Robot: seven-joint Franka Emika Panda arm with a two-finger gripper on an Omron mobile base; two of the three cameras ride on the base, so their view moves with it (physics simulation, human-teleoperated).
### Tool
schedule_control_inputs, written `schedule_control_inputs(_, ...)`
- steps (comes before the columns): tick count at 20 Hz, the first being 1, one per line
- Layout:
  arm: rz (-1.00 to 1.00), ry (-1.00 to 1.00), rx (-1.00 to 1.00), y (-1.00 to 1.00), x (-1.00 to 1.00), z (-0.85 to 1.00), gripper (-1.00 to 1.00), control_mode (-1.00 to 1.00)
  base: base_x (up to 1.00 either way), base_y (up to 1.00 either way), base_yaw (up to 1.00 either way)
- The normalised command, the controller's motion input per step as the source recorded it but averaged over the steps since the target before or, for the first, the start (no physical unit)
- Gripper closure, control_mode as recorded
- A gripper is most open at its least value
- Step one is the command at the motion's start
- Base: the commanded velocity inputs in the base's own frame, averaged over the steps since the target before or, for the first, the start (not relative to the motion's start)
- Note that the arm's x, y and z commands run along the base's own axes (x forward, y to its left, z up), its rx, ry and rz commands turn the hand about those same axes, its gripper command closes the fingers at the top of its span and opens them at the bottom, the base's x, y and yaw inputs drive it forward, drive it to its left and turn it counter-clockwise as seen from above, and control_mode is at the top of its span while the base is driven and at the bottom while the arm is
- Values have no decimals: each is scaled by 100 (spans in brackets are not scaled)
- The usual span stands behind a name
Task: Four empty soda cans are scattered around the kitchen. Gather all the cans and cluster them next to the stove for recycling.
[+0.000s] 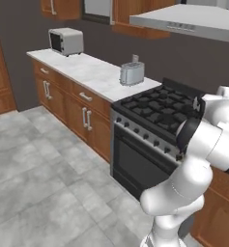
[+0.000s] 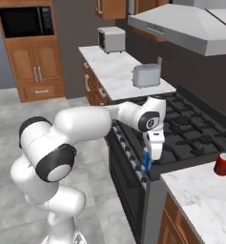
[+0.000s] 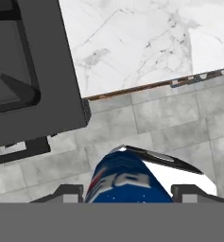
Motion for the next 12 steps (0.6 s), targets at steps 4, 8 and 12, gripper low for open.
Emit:
schedule_control_inputs(4,0,0,0,0,0,0,100,100,10,5,-46)
schedule_control_inputs(8,0,0,0,0,0,0,100,100,48,31,-36)
schedule_control_inputs(12,0,0,0,0,0,0,100,100,33,22,-39)
